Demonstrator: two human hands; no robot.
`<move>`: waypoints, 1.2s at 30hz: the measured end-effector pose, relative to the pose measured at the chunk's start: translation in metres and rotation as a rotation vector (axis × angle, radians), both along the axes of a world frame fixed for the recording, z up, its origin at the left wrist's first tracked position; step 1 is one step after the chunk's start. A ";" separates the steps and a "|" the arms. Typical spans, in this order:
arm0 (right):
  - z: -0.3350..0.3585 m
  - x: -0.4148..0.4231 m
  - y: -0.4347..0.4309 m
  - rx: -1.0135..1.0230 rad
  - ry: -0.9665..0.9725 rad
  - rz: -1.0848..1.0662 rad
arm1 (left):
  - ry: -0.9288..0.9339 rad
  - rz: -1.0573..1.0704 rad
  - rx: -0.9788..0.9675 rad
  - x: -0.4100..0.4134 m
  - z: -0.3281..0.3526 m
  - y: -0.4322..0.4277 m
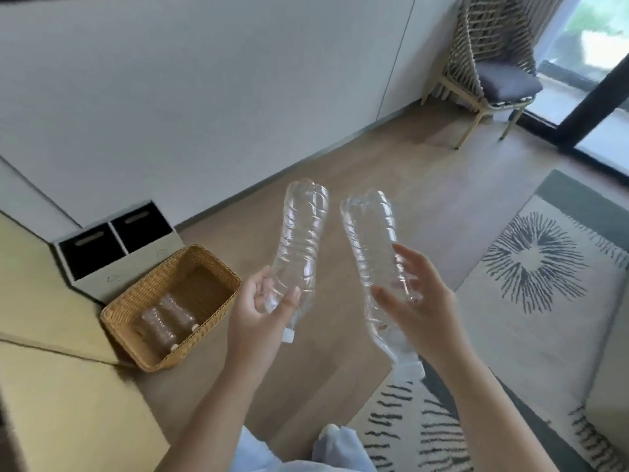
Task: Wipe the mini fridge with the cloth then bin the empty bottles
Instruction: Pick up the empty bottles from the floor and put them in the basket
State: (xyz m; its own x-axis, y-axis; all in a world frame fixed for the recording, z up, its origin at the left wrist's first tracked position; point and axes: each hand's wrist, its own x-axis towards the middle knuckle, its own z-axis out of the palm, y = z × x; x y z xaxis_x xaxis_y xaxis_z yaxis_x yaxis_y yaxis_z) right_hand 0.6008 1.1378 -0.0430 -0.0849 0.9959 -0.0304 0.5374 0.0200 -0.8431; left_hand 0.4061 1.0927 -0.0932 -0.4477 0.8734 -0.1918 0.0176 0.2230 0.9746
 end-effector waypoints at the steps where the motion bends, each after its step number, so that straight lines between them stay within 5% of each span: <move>1: 0.000 -0.002 0.012 -0.010 -0.002 0.040 | 0.000 0.055 -0.003 -0.001 0.001 0.002; 9: -0.027 -0.092 0.083 -0.099 -0.019 0.368 | 0.004 0.466 -0.067 -0.058 -0.022 -0.003; 22: -0.062 -0.318 0.144 -0.112 -0.015 0.713 | 0.066 0.830 -0.096 -0.230 -0.036 0.024; 36: -0.138 -0.430 0.252 -0.293 -0.113 0.995 | 0.008 1.183 -0.283 -0.270 -0.095 0.095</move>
